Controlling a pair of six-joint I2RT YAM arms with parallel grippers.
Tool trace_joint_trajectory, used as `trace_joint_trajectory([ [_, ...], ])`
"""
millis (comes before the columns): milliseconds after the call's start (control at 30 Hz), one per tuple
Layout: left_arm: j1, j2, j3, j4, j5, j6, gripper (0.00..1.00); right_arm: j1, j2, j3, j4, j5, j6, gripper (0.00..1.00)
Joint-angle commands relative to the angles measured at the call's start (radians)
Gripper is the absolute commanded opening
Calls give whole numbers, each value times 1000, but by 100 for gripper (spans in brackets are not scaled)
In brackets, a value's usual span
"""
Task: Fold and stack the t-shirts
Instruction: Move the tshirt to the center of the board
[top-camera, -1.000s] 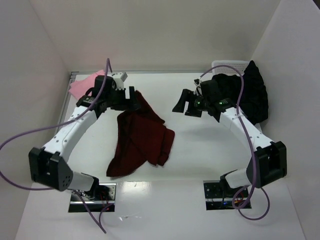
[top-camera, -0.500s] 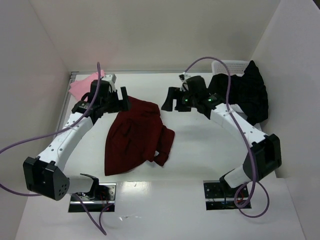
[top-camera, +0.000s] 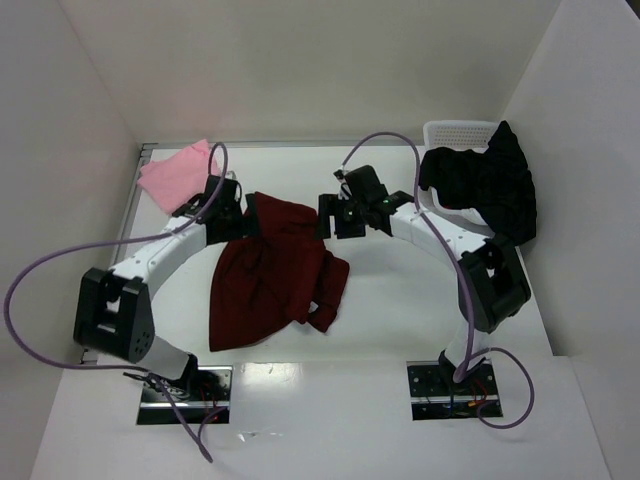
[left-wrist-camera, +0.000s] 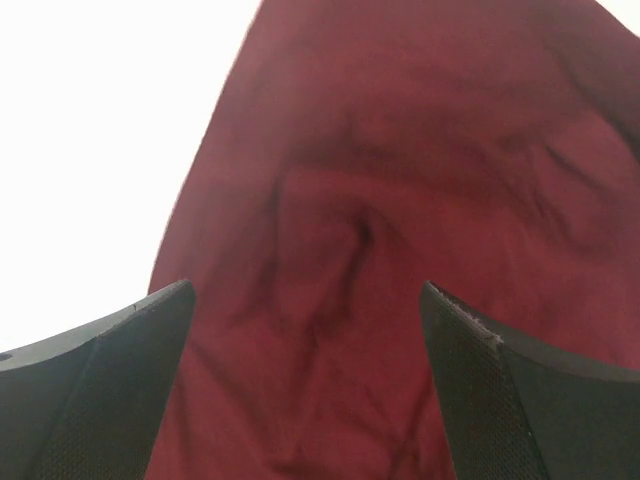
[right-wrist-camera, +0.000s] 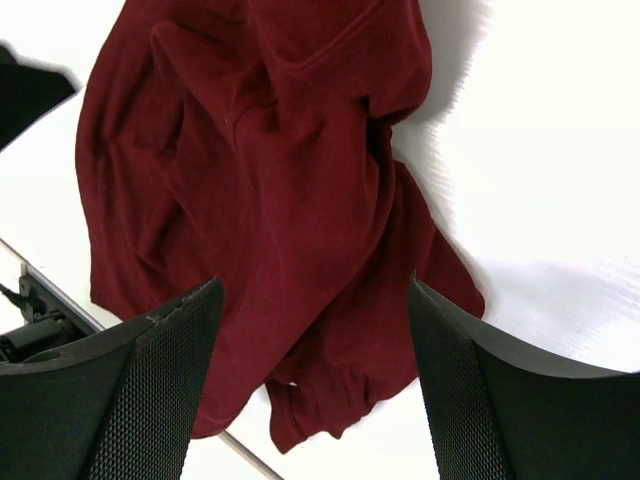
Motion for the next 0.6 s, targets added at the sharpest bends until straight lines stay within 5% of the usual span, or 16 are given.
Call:
trace_joint_trajectory([
  [0, 13, 150, 113, 134, -101, 18, 100, 6, -49, 37, 49, 45, -24, 79],
  [133, 33, 334, 233, 165, -101, 29, 97, 6, -74, 1, 35, 83, -15, 79],
  [433, 61, 480, 317, 212, -199, 41, 90, 6, -211, -107, 35, 144, 53, 79],
  [567, 61, 543, 353, 221, -189, 41, 79, 6, -258, -130, -2, 163, 62, 79],
])
